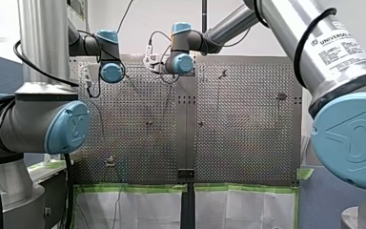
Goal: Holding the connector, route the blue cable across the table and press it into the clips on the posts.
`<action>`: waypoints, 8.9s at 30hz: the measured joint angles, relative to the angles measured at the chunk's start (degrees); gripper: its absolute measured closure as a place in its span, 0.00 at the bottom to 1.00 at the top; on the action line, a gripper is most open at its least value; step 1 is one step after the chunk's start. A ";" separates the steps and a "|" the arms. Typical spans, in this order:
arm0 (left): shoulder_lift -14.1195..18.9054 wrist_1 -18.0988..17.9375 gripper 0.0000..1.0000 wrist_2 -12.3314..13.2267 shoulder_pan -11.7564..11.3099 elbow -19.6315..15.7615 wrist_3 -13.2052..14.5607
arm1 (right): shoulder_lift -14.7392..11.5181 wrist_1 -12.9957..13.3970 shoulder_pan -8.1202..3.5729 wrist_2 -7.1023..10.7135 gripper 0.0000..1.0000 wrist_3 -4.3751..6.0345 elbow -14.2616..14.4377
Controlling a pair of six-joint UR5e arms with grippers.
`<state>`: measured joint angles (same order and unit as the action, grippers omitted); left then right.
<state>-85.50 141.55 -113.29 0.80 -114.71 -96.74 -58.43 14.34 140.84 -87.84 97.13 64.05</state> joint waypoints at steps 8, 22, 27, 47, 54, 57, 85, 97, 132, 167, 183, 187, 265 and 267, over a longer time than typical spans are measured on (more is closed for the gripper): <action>-3.21 -0.58 1.00 3.92 -2.50 1.47 -1.02 | 3.38 -0.99 0.23 0.19 1.00 0.00 -3.87; -4.80 -1.43 1.00 8.17 -3.77 4.69 -3.73 | 6.63 -1.08 -0.04 0.44 1.00 0.00 -8.59; -6.47 -1.30 1.00 8.21 -4.52 5.05 -3.78 | 7.23 -1.15 -0.19 0.46 1.00 0.00 -9.00; -3.52 1.83 1.00 8.20 -3.92 5.05 -3.44 | 7.48 -1.28 -0.23 0.55 1.00 0.00 -9.67; -3.02 4.51 1.00 8.07 -3.35 3.68 -2.98 | 7.50 -1.78 -0.07 0.53 1.00 0.00 -9.83; -2.63 4.82 1.00 8.01 -3.04 2.69 -2.78 | 7.50 -2.06 -0.07 0.44 1.00 0.00 -9.84; -6.60 -3.98 1.00 12.02 -5.44 1.67 -5.43 | 8.50 -3.09 -0.52 0.37 1.00 0.96 -10.00; -9.79 -5.22 1.00 15.41 -7.48 3.76 -6.28 | 8.53 -3.11 -0.60 0.39 1.00 0.97 -11.58; -13.57 -1.88 0.00 19.02 -10.07 7.59 -15.13 | 9.59 -5.39 -0.85 -1.48 1.00 0.62 -14.86; -6.32 14.73 0.00 15.14 -6.02 2.33 -14.22 | 12.31 -7.57 -4.09 -4.36 1.00 0.30 -8.84; 1.46 20.09 0.00 15.93 -3.37 -0.93 -13.88 | 12.29 -7.81 -6.10 -4.28 1.00 0.16 -7.59; 3.32 21.50 0.00 15.93 -2.56 -1.51 -12.75 | 12.29 -8.10 -6.16 -4.22 1.00 0.15 -7.58; -14.00 10.08 0.00 -0.78 11.08 14.09 11.24 | 12.32 -7.86 -9.04 -3.84 1.00 0.03 -7.50; -14.01 9.43 0.00 -0.29 10.84 14.21 11.28 | 12.33 -7.84 -9.04 -3.84 1.00 -0.03 -7.49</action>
<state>-99.51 150.98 -113.58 11.64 -100.49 -85.46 -46.10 6.50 131.80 -91.68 97.10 56.56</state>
